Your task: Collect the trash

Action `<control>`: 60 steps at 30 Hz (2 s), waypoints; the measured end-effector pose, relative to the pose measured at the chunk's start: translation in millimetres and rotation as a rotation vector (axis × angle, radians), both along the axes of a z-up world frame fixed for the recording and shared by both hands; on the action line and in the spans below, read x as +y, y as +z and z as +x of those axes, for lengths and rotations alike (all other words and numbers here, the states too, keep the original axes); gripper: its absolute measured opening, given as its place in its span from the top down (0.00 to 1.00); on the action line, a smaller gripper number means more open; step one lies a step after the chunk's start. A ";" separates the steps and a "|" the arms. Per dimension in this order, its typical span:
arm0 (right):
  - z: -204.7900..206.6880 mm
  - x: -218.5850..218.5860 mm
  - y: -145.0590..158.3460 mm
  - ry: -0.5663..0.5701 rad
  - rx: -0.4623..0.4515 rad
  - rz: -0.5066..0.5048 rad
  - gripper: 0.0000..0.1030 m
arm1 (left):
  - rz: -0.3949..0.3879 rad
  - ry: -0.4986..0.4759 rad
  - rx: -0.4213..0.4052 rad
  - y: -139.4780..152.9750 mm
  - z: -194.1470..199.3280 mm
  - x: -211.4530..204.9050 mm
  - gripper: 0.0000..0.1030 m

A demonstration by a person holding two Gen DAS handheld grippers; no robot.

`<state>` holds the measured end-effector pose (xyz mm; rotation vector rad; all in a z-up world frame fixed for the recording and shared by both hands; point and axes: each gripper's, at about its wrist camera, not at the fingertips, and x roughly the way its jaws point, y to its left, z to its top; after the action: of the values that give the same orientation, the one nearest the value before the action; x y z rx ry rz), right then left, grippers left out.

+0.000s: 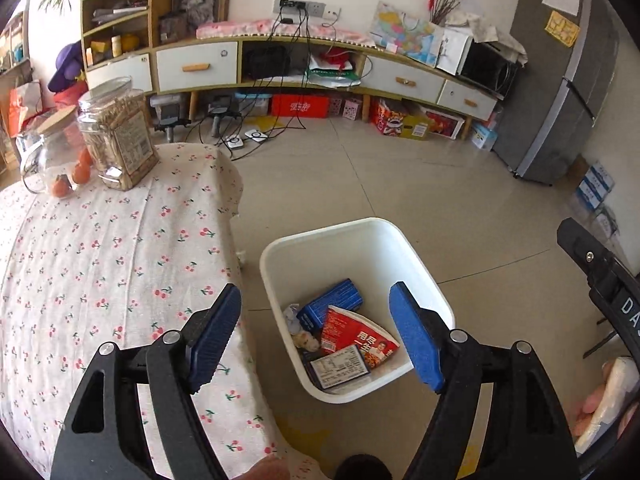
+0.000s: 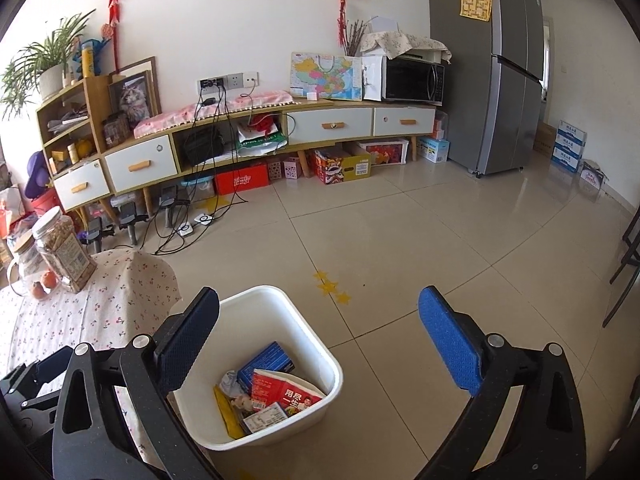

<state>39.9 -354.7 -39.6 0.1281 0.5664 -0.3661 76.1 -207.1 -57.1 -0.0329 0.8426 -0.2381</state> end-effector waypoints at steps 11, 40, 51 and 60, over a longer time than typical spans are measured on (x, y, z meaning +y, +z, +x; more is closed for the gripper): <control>-1.4 85.5 6.2 0.137 -0.053 -0.038 0.07 | 0.084 0.161 -0.120 21.8 -28.0 95.6 0.15; -9.4 213.2 -14.4 0.356 -0.046 -0.138 0.07 | -0.026 0.326 -0.076 9.8 -67.7 236.4 0.13; -4.2 219.4 -17.1 0.379 -0.027 -0.118 0.07 | -0.004 0.330 -0.091 11.4 -66.6 238.0 0.13; -3.9 221.1 -19.1 0.382 -0.022 -0.114 0.07 | -0.001 0.333 -0.095 12.3 -64.1 240.2 0.13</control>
<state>36.0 -133.7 -58.7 -0.0864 0.5332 -0.0246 11.9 33.1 -44.8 -0.1599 0.7301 0.0729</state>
